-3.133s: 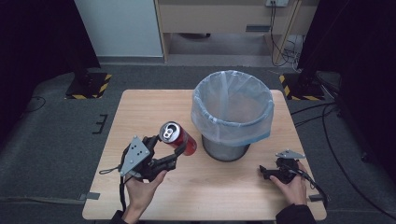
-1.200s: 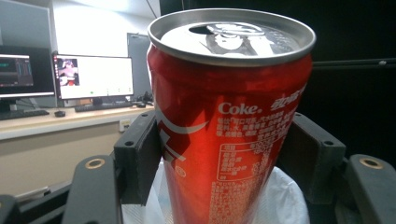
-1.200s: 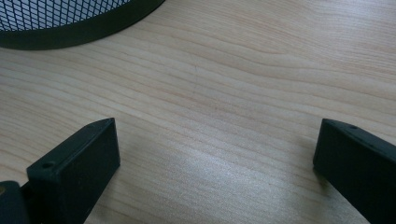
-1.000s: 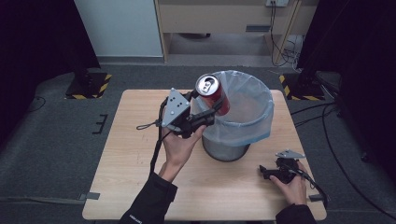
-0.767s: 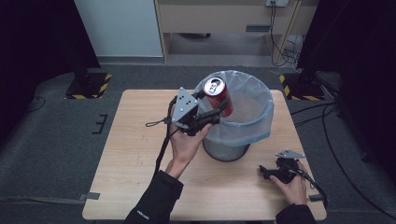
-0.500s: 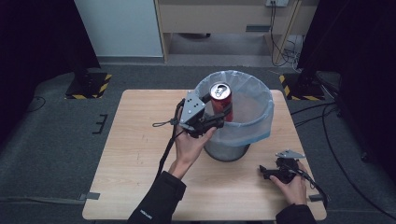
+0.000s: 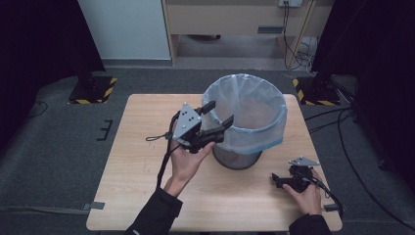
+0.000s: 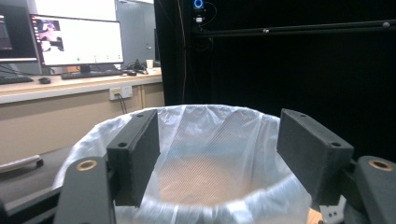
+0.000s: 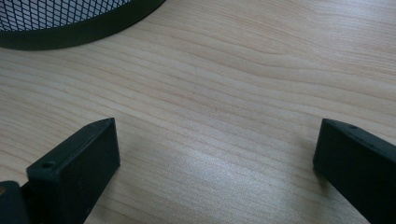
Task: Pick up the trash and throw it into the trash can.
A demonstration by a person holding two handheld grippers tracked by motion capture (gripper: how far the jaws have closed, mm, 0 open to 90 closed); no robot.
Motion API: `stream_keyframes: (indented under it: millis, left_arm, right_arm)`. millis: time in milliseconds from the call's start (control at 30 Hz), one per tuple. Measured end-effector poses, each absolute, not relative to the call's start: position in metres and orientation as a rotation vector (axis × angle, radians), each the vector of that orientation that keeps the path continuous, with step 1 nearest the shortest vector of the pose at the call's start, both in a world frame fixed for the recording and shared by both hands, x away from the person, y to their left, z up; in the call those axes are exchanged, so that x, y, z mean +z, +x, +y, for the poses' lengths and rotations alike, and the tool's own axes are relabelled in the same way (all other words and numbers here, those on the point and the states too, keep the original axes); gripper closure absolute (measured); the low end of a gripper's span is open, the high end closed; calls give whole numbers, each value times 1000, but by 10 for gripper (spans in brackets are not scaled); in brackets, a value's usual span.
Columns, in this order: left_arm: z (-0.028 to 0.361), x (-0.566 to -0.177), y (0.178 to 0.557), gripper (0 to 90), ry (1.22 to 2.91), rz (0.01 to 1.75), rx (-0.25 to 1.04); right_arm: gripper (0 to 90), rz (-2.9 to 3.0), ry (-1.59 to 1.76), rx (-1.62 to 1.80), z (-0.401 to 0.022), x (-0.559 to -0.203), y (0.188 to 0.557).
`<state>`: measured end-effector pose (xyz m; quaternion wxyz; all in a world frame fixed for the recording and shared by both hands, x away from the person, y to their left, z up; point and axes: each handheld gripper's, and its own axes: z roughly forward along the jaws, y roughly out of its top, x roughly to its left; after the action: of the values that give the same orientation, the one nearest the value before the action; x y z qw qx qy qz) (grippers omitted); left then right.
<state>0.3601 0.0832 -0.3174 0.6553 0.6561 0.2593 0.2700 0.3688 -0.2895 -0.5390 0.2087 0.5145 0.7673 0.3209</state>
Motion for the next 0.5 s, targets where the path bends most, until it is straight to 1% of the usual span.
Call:
stream_keyframes:
  millis: [200,500]
  left_arm:
    - [110,-327,341,256,1490,599,640]
    - [137,-349,320,223,1540,614,664]
  right_arm:
    - [7,2138,1428,891,-290,-539,369]
    - [7,2138,1428,891,-290,-539,369]
